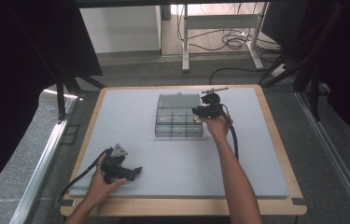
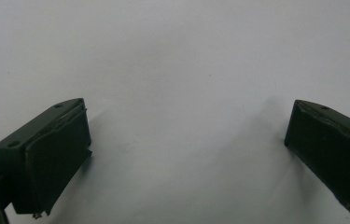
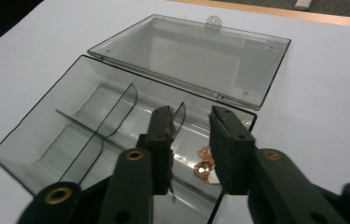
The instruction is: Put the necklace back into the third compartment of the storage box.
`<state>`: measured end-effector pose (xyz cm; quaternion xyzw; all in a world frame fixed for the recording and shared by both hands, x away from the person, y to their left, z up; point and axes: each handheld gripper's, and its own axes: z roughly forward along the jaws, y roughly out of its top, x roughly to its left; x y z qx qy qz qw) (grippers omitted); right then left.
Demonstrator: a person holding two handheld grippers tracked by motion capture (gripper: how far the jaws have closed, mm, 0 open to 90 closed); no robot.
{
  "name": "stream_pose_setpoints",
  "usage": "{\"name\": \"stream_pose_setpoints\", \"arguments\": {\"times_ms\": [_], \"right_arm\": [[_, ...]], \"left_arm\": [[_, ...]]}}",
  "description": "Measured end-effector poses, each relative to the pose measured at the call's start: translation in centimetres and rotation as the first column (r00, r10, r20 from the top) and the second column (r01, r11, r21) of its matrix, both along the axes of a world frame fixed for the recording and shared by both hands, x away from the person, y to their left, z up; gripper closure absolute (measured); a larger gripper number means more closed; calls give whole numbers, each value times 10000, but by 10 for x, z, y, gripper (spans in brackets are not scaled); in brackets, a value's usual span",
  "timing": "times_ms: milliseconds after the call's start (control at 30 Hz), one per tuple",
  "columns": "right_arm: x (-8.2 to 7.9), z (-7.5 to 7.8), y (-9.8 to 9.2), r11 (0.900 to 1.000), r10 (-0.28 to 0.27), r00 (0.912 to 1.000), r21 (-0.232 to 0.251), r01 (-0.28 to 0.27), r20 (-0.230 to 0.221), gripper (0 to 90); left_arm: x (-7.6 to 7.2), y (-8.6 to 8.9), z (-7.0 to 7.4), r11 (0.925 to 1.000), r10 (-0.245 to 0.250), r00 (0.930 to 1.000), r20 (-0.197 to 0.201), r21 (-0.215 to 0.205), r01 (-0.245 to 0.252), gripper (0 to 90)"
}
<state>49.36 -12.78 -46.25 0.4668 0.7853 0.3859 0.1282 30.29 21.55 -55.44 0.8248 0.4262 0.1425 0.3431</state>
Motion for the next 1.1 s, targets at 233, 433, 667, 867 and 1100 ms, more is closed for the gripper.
{"name": "stream_pose_setpoints", "arguments": {"times_ms": [233, 433, 667, 867, 1100], "right_arm": [[-16, 6, -10, 9994, 309, 9993, 121, -311, 219, 563], [-39, 10, -28, 9986, 471, 9984, 222, -478, 324, 514], [-77, 7, -56, 9970, 746, 9958, 148, -755, 537, 482], [-112, 2, -86, 9965, 783, 9946, 239, -800, 680, 467], [-141, -12, -104, 9950, 881, 9939, 413, -910, 670, 438]], "left_arm": [[0, 0, 0, 10000, 3, 10000, 5, -15, -3, 0], [0, 0, 0, 10000, 3, 10000, 6, -13, -3, 0], [0, 0, 0, 10000, 6, 10000, 10, -19, -6, 0], [0, 0, 0, 10000, 7, 10000, 11, -16, -7, 0], [0, 0, 0, 10000, 10, 10000, 14, -26, -9, 0]]}}
